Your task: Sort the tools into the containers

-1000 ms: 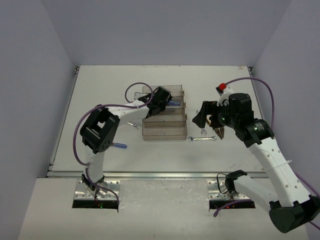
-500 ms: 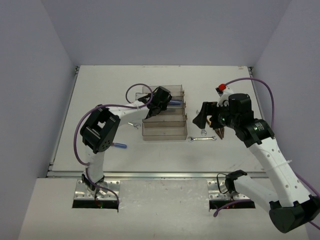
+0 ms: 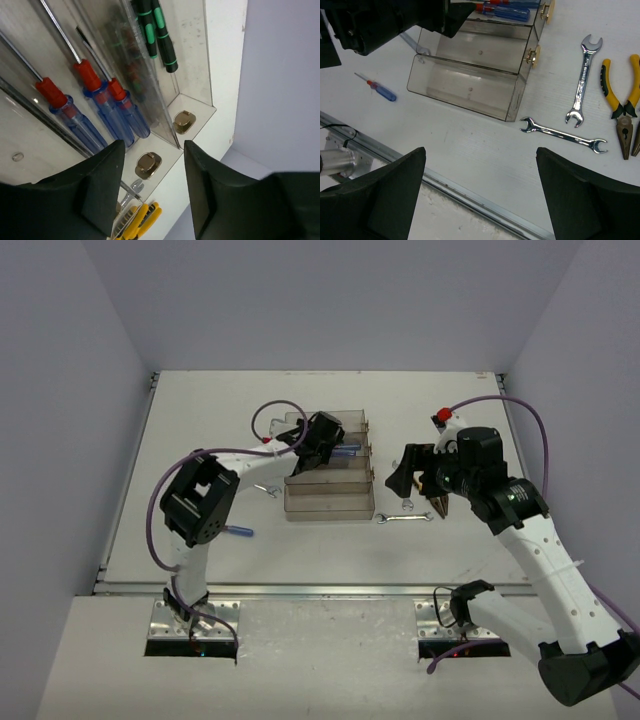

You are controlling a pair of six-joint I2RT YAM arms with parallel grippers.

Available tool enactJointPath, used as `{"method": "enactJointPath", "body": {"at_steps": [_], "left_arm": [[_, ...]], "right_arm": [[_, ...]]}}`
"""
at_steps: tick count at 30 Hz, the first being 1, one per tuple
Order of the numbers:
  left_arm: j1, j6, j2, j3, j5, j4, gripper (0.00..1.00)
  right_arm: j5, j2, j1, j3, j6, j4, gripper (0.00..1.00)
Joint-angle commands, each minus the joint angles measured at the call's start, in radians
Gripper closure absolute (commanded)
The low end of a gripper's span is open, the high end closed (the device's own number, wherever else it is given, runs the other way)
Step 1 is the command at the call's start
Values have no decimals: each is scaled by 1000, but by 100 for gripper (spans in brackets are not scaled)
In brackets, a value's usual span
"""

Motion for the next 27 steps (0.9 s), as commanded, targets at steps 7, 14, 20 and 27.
{"method": "enactJointPath", "body": {"at_steps": [7, 14, 20, 27], "left_arm": [[59, -53, -379, 11, -90, -658, 0], [200, -31, -699, -450, 127, -790, 0], [213, -130, -990, -735, 34, -771, 9], [214, -84, -1116, -913, -17, -568, 31]], "right_arm": [[-6, -9, -4, 25, -28, 35, 10], [-36, -5, -3, 15, -19, 50, 10], [-70, 8, -3, 9, -4, 67, 10], [-103, 40, -3, 18, 14, 87, 10]]}}
